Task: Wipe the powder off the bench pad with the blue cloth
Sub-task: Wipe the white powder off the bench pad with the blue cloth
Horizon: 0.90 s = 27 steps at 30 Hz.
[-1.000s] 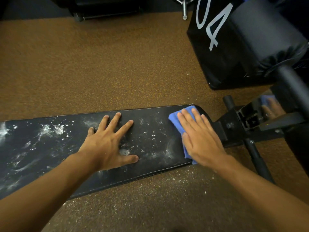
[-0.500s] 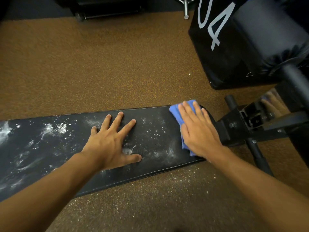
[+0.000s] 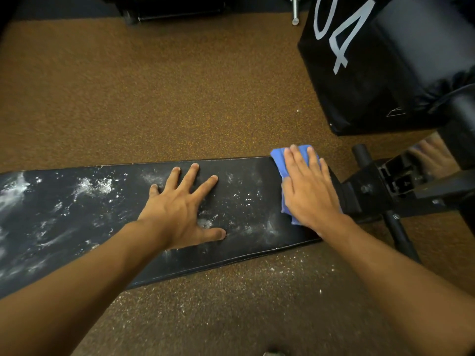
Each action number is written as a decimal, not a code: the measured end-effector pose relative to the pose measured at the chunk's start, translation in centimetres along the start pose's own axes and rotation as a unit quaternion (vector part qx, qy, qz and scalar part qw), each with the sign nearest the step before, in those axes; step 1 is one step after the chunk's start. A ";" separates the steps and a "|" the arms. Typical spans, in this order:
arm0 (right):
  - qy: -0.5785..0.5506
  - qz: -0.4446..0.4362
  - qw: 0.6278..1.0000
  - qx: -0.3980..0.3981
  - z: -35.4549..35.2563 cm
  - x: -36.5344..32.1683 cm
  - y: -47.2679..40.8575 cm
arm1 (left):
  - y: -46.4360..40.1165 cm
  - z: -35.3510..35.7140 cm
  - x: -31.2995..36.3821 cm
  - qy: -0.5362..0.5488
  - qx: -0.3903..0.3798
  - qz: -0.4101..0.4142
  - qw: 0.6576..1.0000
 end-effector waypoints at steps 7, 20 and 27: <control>0.000 -0.112 0.991 -0.070 1.0 -3.0 5.0 | 0.2 -0.3 0.1 0.007 -0.007 -0.005 1.000; 0.002 -0.107 0.992 -0.063 1.7 -5.1 4.9 | 0.0 -0.1 0.0 0.012 -0.005 -0.009 1.000; 0.006 0.009 1.000 -0.005 0.5 -1.3 0.1 | -0.1 0.0 0.0 0.012 0.000 -0.007 1.000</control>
Point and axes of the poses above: each hand's wrist, its own y-axis away from the middle knuckle, its own z-axis out of the palm, x = y × z, the point moved 4 cm from there along -y, towards the middle knuckle, and after that the axes turned 14 degrees about -y, right-handed, at the moved point
